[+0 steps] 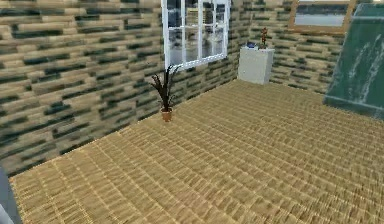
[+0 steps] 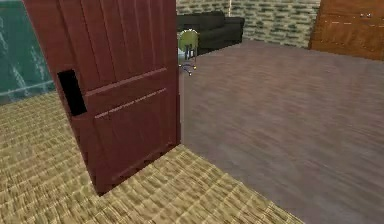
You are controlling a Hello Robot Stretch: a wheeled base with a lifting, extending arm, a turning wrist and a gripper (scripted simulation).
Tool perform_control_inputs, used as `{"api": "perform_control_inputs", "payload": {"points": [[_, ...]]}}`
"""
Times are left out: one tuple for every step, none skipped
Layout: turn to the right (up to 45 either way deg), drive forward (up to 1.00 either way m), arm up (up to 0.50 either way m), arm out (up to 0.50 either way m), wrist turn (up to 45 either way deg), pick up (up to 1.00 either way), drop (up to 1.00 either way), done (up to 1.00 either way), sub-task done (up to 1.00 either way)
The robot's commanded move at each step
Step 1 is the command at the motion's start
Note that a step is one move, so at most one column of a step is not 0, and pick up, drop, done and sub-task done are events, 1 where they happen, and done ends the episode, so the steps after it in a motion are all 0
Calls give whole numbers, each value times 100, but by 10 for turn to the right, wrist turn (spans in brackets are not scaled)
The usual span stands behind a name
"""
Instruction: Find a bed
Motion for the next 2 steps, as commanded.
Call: {"api": "perform_control_inputs", "payload": {"points": [[-450,0,0,0,0,0,0,0,0],[-450,0,0,0,0,0,0,0,0]]}}
